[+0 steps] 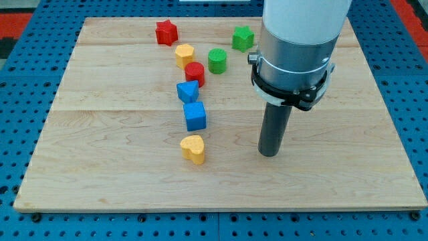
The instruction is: Move the green star towards top right
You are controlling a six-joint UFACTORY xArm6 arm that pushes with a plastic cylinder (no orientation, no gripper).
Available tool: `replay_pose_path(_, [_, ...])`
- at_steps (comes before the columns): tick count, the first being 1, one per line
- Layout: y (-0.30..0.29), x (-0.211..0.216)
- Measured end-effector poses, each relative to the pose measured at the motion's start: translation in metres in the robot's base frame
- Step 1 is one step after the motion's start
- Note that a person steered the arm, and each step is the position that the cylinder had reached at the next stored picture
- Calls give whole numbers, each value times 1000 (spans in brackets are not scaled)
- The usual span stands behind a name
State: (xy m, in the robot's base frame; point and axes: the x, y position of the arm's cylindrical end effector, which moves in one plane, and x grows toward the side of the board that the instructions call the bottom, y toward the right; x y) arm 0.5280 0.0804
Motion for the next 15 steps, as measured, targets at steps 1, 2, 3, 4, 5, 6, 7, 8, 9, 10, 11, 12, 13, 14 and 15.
replay_pose_path(1, [0, 0])
replay_pose_path(2, [0, -24])
replay_pose_path(3, [-2, -80])
replay_pose_path(4, [-22, -130])
replay_pose_path(5, [-49, -179])
replay_pose_path(6, [-52, -207])
replay_pose_path(7, [-49, -234])
replay_pose_path(8, [-40, -263])
replay_pose_path(9, [25, -286])
replay_pose_path(10, [20, -284])
replay_pose_path(11, [-9, -272])
replay_pose_path(12, [-39, -274])
replay_pose_path(13, [-39, -286])
replay_pose_path(14, [-39, -295])
replay_pose_path(15, [-28, -310])
